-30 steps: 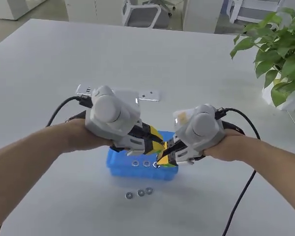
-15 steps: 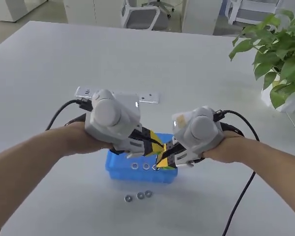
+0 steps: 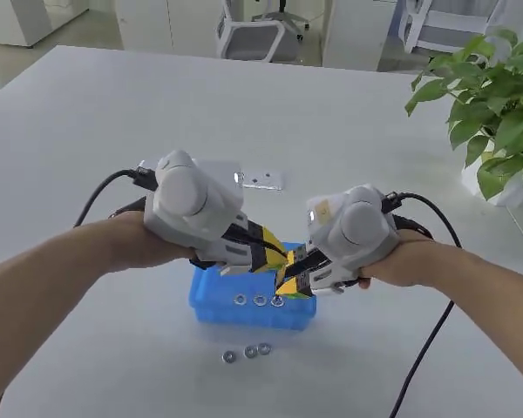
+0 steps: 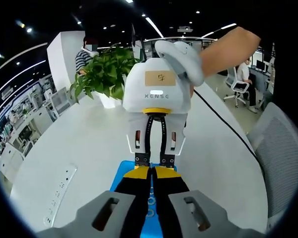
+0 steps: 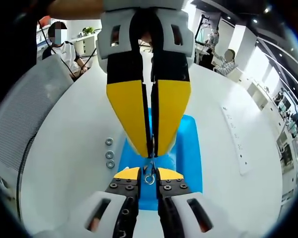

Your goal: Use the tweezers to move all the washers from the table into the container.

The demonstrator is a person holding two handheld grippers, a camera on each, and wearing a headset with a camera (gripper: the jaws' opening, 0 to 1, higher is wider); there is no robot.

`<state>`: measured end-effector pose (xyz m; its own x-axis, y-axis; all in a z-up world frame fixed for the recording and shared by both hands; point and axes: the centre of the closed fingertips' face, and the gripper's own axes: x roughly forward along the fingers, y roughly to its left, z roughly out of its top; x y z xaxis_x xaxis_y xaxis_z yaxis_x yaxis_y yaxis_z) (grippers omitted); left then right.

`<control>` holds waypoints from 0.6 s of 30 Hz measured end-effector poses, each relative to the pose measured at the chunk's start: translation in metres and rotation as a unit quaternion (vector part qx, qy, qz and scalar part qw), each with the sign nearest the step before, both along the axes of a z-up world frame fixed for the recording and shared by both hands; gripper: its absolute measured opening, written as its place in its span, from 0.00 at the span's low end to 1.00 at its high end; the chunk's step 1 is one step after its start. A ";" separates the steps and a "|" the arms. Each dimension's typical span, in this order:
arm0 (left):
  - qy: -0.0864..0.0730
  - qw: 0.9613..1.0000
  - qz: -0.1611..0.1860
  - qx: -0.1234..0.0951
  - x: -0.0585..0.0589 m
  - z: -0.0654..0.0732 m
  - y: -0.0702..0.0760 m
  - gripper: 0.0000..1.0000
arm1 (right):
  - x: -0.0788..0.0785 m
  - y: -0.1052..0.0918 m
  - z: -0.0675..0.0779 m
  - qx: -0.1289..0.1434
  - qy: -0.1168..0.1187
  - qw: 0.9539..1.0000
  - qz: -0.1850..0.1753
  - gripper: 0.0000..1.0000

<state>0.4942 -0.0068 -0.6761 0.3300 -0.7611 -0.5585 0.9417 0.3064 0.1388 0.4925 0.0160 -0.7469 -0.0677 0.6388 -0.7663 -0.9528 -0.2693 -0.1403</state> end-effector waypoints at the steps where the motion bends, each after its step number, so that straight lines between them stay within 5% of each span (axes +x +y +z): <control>1: -0.001 1.000 0.000 0.000 -0.001 0.001 0.000 0.05 | 0.000 0.000 0.001 0.001 0.000 1.000 0.000 0.13; 18: -0.005 1.000 -0.003 -0.004 -0.024 0.031 -0.002 0.05 | -0.005 -0.016 0.031 0.027 0.000 0.998 -0.049 0.26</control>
